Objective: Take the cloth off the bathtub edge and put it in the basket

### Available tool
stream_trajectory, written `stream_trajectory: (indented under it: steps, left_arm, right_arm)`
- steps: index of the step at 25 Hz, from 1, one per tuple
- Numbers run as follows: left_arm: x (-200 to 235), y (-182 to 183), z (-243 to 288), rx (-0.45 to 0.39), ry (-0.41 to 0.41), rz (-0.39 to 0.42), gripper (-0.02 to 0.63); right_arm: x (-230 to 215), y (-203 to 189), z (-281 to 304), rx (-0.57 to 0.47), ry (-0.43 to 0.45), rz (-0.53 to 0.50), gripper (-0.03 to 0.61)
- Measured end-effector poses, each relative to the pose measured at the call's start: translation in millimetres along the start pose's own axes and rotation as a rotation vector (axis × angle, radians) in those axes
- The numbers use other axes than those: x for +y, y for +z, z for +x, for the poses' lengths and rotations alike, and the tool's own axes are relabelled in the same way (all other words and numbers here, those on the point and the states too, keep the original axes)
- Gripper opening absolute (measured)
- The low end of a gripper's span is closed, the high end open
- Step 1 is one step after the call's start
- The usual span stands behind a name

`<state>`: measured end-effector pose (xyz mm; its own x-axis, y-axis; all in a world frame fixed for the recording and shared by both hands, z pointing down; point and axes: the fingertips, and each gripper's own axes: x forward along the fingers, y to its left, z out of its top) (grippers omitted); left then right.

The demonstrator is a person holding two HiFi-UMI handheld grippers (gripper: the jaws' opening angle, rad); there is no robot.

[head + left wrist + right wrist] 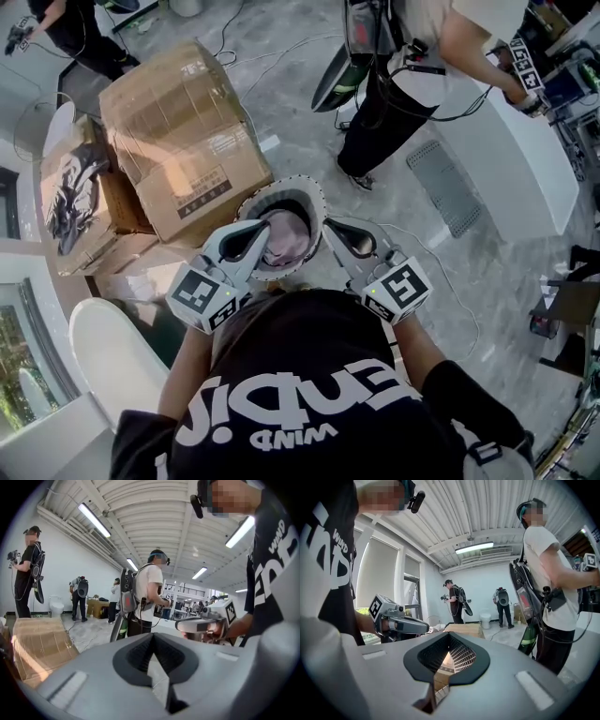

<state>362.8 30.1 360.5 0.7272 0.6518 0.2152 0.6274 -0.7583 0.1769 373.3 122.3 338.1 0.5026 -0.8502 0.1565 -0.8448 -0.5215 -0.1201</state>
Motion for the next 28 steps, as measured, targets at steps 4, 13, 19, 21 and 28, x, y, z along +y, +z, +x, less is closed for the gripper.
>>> stream_trajectory:
  steps: [4,13,19,21,28]
  left_arm:
    - [-2,7,-2,-0.037,0.006,-0.006,-0.002]
    - [7,9,-11,-0.069,0.072,0.004,-0.002]
    - [16,7,-18,-0.070,0.102,-0.002,-0.002]
    - [15,8,-18,-0.072,0.102,-0.005,-0.002]
    - [13,8,-16,-0.077,0.105,-0.020,-0.002]
  right_arm:
    - [4,5,4,-0.021,0.018,-0.017,0.009]
    - [11,12,11,-0.058,0.031,-0.025,0.009]
    - [3,11,11,-0.072,0.013,-0.011,0.009]
    - [3,12,10,-0.069,0.015,-0.014,0.009]
    - [6,10,10,-0.058,0.031,-0.013,0.009]
